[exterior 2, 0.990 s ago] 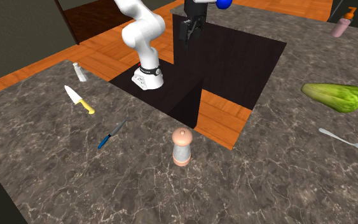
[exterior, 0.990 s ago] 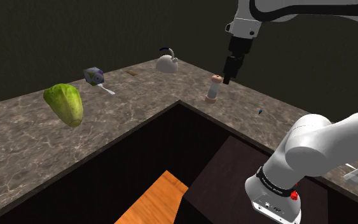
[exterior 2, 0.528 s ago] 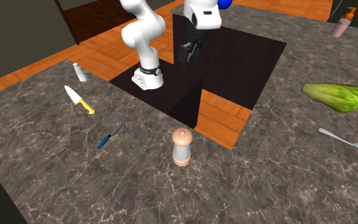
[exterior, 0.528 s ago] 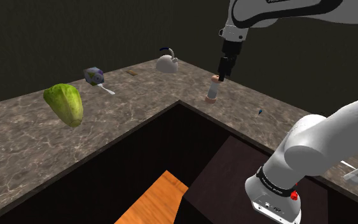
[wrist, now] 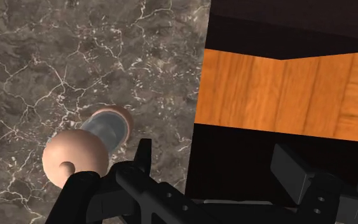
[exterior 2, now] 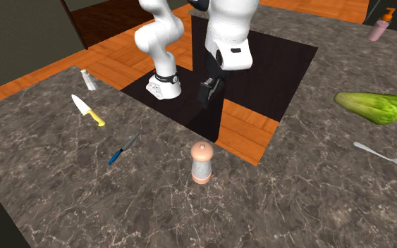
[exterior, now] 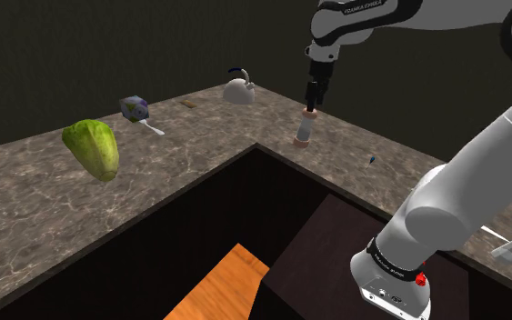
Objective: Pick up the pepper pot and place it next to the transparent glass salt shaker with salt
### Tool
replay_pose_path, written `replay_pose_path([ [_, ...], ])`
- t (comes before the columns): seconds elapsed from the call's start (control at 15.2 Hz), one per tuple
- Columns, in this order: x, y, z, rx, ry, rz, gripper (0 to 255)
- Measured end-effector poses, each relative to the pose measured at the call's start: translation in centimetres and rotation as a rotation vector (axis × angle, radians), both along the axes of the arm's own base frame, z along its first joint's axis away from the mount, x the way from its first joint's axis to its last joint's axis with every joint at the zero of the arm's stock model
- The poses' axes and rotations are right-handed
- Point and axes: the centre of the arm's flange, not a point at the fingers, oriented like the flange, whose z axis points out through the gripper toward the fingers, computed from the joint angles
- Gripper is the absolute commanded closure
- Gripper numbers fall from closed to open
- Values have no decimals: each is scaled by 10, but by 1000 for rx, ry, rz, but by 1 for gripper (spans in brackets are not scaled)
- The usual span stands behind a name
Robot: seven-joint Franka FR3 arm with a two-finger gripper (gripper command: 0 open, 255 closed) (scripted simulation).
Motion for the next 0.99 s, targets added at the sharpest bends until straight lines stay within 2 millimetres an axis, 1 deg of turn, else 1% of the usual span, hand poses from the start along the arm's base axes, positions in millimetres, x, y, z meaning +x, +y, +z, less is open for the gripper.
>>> replay_pose_path([
  [0.13,18,-20,-8,-6,8,4,0],
  [0.26,29,-42,-15,-11,17,8,0],
  [0.4,44,-60,-24,-16,24,11,0],
  [0.53,58,-81,-29,-22,32,15,0],
  [0.66,73,-101,-42,-27,40,19,0],
  [0.73,83,-110,-45,-29,44,21,0],
  [0.79,85,-114,-49,-30,46,22,0],
  [0.99,85,-118,-64,-31,48,23,0],
])
